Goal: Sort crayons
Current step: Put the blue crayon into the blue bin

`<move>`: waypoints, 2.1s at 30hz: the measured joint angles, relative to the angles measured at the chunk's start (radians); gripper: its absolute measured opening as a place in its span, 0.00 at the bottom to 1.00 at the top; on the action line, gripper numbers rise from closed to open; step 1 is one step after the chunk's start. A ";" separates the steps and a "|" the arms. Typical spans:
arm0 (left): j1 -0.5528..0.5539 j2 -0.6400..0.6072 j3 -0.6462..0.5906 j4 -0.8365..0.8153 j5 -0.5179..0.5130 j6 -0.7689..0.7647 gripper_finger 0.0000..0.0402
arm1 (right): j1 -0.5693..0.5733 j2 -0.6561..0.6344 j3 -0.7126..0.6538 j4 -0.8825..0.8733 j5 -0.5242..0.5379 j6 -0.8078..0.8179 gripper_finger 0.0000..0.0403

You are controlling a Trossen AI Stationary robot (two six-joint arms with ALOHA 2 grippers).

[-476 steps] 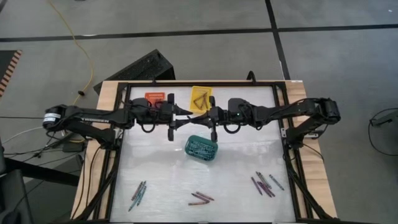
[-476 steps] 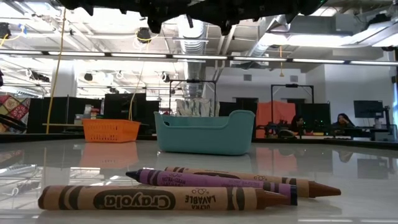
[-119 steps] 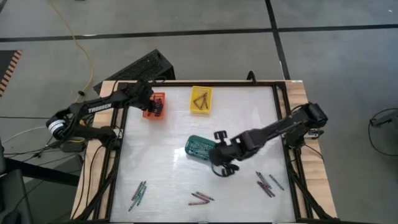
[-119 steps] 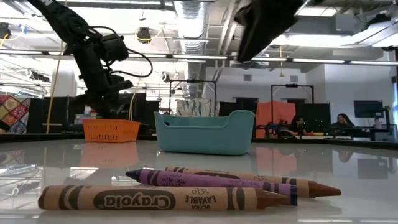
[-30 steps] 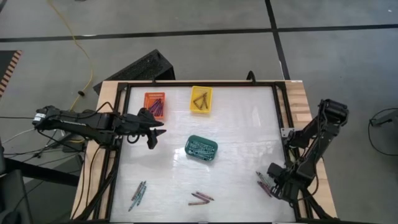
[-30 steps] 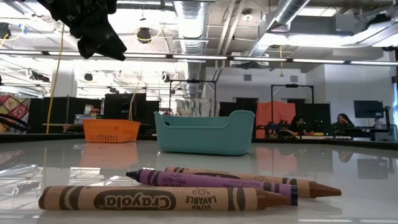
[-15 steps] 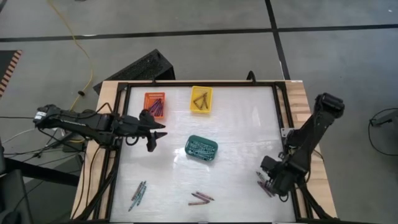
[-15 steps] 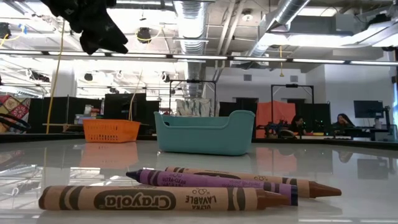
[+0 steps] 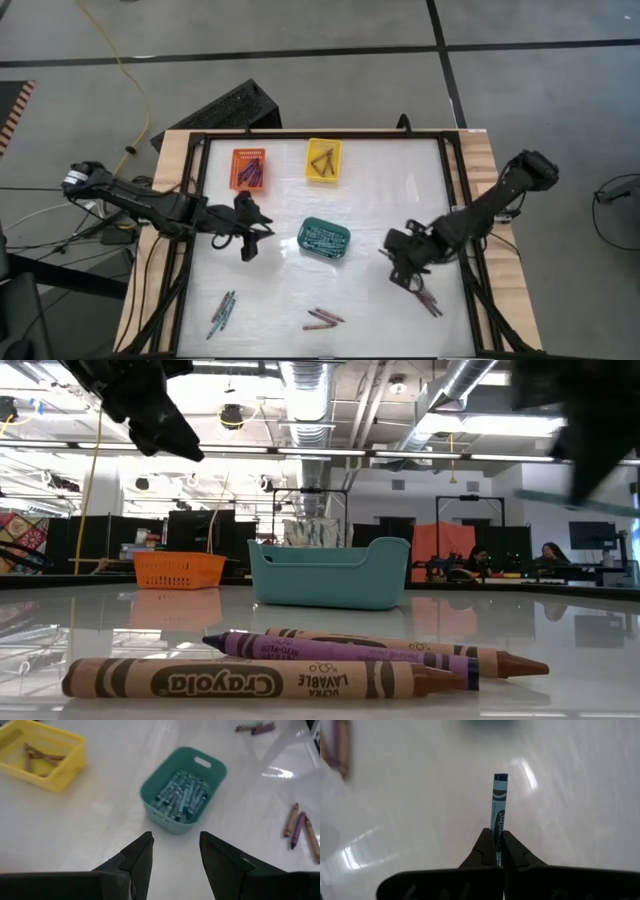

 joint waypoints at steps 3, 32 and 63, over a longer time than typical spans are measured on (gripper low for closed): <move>-0.024 0.051 0.000 0.027 0.005 0.003 0.38 | -0.082 0.006 0.021 0.077 0.000 -0.134 0.00; -0.274 0.209 -0.001 0.053 -0.058 -0.172 0.38 | -0.430 0.167 0.082 0.621 -0.267 -0.723 0.00; -0.486 0.209 -0.001 -0.074 -0.057 -0.536 0.38 | -0.519 0.483 0.372 0.399 -0.374 -0.822 0.01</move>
